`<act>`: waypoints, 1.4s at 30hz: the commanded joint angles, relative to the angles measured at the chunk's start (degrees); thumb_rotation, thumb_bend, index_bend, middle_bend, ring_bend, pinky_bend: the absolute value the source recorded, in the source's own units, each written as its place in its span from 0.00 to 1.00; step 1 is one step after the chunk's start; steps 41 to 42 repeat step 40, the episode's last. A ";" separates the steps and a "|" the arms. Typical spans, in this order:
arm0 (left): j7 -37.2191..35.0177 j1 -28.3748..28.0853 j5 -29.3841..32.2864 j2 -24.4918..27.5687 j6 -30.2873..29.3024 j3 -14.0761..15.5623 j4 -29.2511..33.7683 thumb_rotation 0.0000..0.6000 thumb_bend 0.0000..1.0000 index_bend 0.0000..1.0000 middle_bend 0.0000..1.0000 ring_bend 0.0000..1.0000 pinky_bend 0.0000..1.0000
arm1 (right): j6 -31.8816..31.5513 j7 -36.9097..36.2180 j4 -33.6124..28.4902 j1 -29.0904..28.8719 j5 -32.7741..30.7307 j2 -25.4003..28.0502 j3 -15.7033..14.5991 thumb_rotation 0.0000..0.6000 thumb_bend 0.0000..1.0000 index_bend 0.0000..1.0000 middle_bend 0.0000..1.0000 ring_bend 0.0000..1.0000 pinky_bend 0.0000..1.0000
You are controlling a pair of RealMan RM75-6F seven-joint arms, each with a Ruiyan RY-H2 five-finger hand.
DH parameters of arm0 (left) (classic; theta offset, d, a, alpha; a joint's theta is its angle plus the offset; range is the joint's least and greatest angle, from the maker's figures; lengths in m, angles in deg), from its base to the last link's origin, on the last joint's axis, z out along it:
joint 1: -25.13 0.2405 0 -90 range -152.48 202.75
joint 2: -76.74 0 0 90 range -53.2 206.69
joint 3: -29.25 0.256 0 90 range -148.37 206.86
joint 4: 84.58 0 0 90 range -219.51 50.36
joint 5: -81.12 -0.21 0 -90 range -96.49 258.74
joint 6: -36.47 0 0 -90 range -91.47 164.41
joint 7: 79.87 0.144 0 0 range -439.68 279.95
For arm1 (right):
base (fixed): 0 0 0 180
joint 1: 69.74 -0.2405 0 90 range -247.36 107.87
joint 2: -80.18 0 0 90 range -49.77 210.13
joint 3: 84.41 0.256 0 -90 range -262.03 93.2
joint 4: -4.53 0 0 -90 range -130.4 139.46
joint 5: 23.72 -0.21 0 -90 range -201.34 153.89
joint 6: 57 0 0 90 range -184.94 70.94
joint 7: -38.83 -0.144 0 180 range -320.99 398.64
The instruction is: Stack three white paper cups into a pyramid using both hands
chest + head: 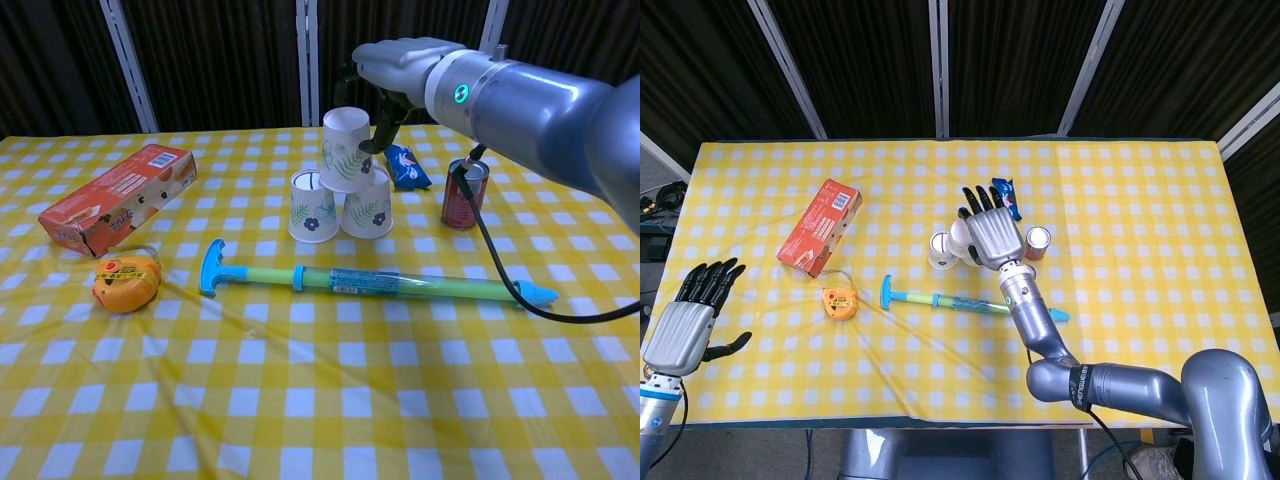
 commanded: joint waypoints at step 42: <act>4.51 4.57 0.24 -5.99 -5.41 0.49 -6.44 1.00 0.07 0.00 0.00 0.00 0.00 | -33.49 -30.25 -7.89 44.08 37.96 22.35 -29.92 1.00 0.14 0.00 0.00 0.00 0.00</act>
